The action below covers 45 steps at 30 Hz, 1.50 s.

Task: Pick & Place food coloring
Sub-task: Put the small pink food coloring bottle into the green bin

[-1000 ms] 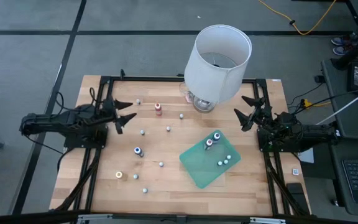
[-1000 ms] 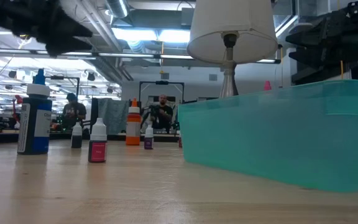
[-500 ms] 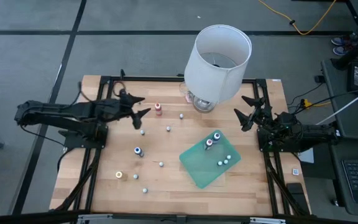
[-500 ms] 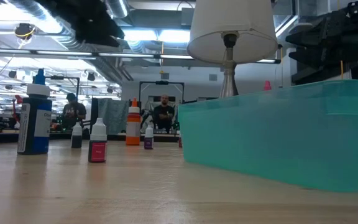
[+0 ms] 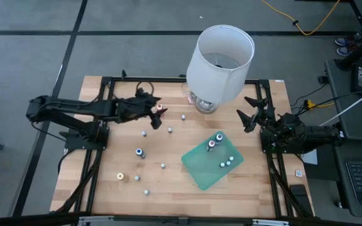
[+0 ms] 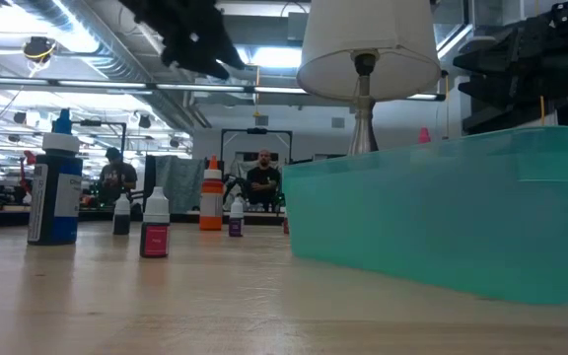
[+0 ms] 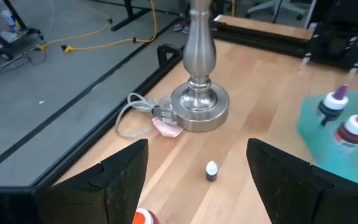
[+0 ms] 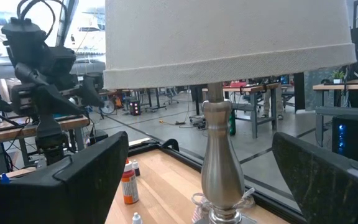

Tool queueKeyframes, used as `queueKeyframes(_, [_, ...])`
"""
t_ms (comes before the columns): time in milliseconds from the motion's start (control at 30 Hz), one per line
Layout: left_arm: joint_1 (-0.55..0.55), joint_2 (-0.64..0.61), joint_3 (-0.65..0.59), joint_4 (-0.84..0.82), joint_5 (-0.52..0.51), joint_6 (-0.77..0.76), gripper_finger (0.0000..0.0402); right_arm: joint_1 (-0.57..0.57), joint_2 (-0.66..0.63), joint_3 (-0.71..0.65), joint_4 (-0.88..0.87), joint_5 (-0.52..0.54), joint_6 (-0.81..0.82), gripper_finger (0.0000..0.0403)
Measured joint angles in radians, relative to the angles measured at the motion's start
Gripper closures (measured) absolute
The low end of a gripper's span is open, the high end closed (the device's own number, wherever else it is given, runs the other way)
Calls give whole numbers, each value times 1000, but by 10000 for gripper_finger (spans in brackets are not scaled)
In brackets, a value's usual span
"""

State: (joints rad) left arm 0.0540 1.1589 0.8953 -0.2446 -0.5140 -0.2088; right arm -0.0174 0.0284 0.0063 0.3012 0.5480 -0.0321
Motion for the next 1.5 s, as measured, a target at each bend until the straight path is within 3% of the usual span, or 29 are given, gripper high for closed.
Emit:
queueKeyframes(633, [128,423,155,0,29,-232,132,0,0,0,0,0,0,6])
queueKeyframes(1000, [145,623,265,1,122,-210,132,0,0,0,0,0,0,6])
queueKeyframes(1500, [130,697,277,-26,83,-205,132,0,0,0,0,0,0,6])
